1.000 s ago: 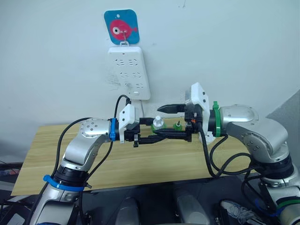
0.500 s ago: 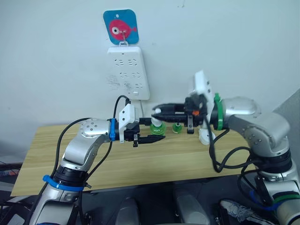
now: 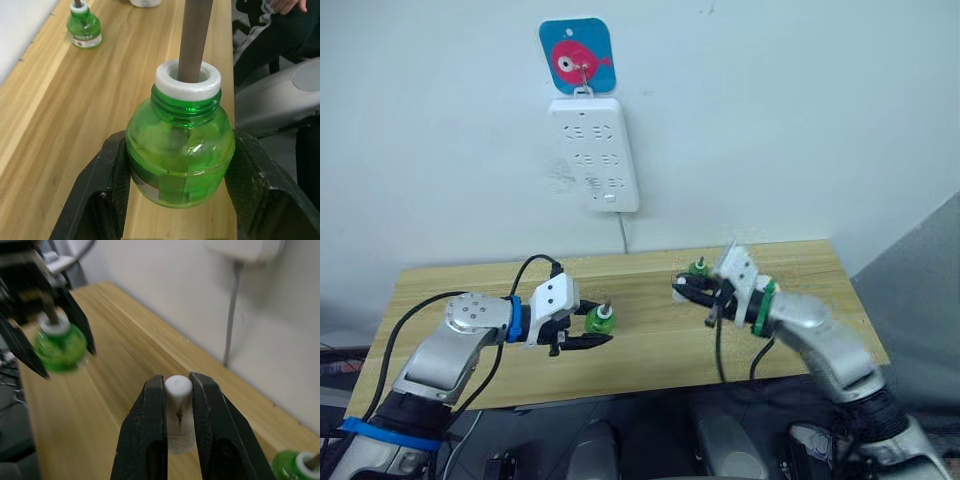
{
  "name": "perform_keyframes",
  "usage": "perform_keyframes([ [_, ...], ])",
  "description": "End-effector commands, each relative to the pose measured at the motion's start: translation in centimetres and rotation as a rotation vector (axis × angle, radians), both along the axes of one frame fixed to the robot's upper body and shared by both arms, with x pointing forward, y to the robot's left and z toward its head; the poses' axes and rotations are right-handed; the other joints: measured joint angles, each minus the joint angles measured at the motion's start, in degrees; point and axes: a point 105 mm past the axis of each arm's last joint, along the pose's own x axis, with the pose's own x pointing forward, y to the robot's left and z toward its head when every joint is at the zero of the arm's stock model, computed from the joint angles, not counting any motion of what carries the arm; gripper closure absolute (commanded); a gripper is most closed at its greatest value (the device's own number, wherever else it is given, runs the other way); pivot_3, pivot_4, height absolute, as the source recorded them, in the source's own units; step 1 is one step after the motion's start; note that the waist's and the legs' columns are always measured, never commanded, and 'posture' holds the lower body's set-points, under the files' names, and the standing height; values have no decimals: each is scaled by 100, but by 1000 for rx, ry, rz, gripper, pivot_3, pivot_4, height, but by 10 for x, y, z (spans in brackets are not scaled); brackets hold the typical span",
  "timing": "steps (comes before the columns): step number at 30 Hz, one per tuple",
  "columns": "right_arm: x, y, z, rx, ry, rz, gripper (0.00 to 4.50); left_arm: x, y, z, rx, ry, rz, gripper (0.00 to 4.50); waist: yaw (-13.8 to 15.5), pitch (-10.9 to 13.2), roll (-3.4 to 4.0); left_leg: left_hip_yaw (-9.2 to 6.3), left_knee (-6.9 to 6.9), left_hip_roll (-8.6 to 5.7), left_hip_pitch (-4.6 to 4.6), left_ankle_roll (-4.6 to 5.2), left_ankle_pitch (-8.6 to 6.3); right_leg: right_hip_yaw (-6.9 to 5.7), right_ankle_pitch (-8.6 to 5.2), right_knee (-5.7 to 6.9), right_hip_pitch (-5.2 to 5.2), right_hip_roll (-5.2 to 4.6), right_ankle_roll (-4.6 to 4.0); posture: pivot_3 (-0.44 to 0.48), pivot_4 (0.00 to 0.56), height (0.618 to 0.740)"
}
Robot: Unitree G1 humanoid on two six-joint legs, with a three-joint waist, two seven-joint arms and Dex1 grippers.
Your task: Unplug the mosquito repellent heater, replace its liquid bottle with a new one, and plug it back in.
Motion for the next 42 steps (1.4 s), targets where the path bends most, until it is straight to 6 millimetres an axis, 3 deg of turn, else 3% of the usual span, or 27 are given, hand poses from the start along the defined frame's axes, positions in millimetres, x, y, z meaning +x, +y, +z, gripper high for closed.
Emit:
perform_keyframes([
  [1, 17, -6, -20, -12, -59, -95, 4158, -5, 2, 14, 3, -48, -12, 2187, 2, 3, -1, 1, -1, 3, 4, 0, 0, 1, 0, 0, 2, 4, 0, -77, 223, 725],
  [4, 30, -11, -44, -34, -38, -163, 4158, -11, 4, 14, 4, -38, -8, 2187, 36, 22, 0, 0, -4, 4, 5, 0, 0, 1, -1, -1, 2, 5, -3, -63, 233, 725],
  [12, 56, -38, -77, -71, 14, -322, 4158, -21, 5, 19, -5, -21, 8, 2187, 235, 157, 7, 2, -2, 4, 4, 0, -1, 3, -1, 0, 2, 4, -5, -23, 258, 725],
  [16, 60, -48, -75, -24, 30, -366, 2819, -21, 1, 19, -14, -22, 10, 2187, 299, 168, 9, -1, -3, 4, 4, 0, -1, 1, -1, 0, 2, 4, -5, -20, 260, 725],
  [21, 57, -53, -51, 71, -16, -382, 927, -15, -5, 19, -38, -37, 9, 2187, 299, 176, 11, 0, -1, 3, 2, 0, -1, 3, -1, 0, 2, 4, -5, -43, 242, 725],
  [24, 37, -41, -11, 130, -74, -263, 30, -7, -13, 27, -93, -62, 0, 2187, 304, 178, 14, -1, -2, 4, 2, 0, -1, 1, -1, 1, 2, 4, -5, -67, 230, 725],
  [29, -16, -6, 54, 119, -40, 89, 0, -5, -34, 41, -180, -77, -106, 2187, 270, 177, 15, -2, 5, 2, -2, -1, 0, 2, -1, 0, 3, 2, -4, -102, 218, 725],
  [33, -50, 12, 76, 46, 40, 349, 0, 3, -49, 49, -221, -100, -157, 2187, 255, 175, 16, -6, 4, 5, 2, -1, 0, -3, -2, -1, 5, 7, -3, -137, 204, 725],
  [36, -56, 20, 81, 7, 68, 415, 0, 9, -58, 53, -242, -122, -189, 2187, 251, 174, 12, -10, 5, 4, -4, -1, 0, -7, -1, -7, 5, 8, -4, -144, 200, 725],
  [42, -45, 31, 87, 26, 49, 392, 0, 15, -69, 62, -278, -148, -223, 2187, 212, 173, 12, -9, 6, 2, -6, -1, 0, -7, -1, -9, 4, 6, -4, -153, 192, 725],
])
